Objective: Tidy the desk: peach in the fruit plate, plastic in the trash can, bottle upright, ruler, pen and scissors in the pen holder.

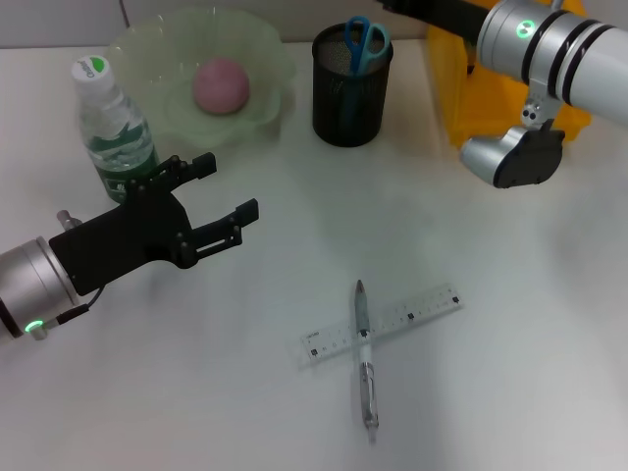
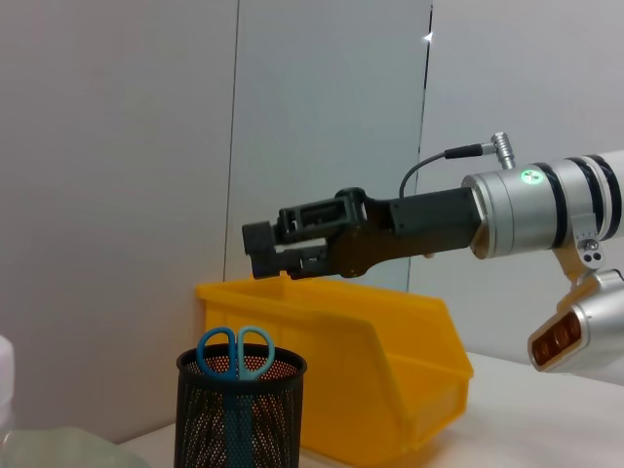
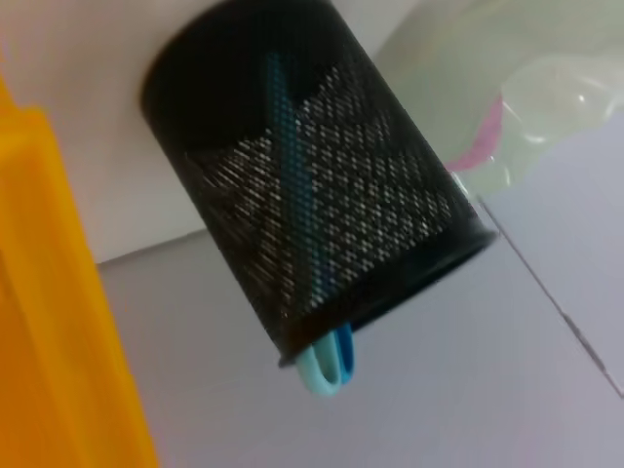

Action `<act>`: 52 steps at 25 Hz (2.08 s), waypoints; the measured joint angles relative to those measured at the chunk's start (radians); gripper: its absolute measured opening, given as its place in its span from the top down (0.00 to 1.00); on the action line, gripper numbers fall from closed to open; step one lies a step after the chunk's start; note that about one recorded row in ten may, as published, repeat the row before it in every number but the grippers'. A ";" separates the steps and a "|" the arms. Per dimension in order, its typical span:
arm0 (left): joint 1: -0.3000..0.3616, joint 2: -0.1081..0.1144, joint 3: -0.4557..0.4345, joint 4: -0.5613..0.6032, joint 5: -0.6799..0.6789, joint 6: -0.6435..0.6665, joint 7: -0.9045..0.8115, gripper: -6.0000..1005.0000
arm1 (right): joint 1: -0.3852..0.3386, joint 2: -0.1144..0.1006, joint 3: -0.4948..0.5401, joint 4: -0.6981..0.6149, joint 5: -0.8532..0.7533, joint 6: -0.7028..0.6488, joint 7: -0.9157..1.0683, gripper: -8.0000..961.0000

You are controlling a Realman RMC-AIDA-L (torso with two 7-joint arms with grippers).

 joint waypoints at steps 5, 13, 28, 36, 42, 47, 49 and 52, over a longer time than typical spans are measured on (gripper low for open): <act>0.000 0.000 0.000 0.000 0.000 0.000 0.000 0.17 | -0.039 0.000 -0.004 -0.049 0.110 -0.040 0.003 0.47; 0.001 0.001 0.001 0.002 0.000 0.009 -0.008 0.17 | -0.083 -0.003 -0.003 -0.046 0.437 -0.263 0.058 0.46; -0.004 -0.003 0.052 0.002 0.000 0.014 -0.009 0.17 | -0.159 -0.002 0.001 0.051 0.747 -0.632 0.660 0.45; 0.008 0.006 0.101 0.042 0.009 0.076 -0.056 0.17 | -0.206 -0.005 0.007 0.058 0.858 -0.691 1.128 0.45; 0.025 0.006 0.113 0.116 0.075 0.107 -0.133 0.17 | -0.218 -0.005 -0.011 0.068 0.855 -0.677 1.567 0.44; 0.027 0.017 0.117 0.121 0.090 0.111 -0.142 0.17 | -0.232 -0.014 -0.049 0.053 0.799 -0.653 1.948 0.44; 0.023 0.021 0.117 0.121 0.104 0.113 -0.146 0.17 | -0.258 -0.021 -0.048 0.020 0.713 -0.652 2.137 0.44; 0.019 0.026 0.117 0.121 0.116 0.113 -0.153 0.17 | -0.287 -0.039 -0.044 -0.032 0.561 -0.658 2.397 0.44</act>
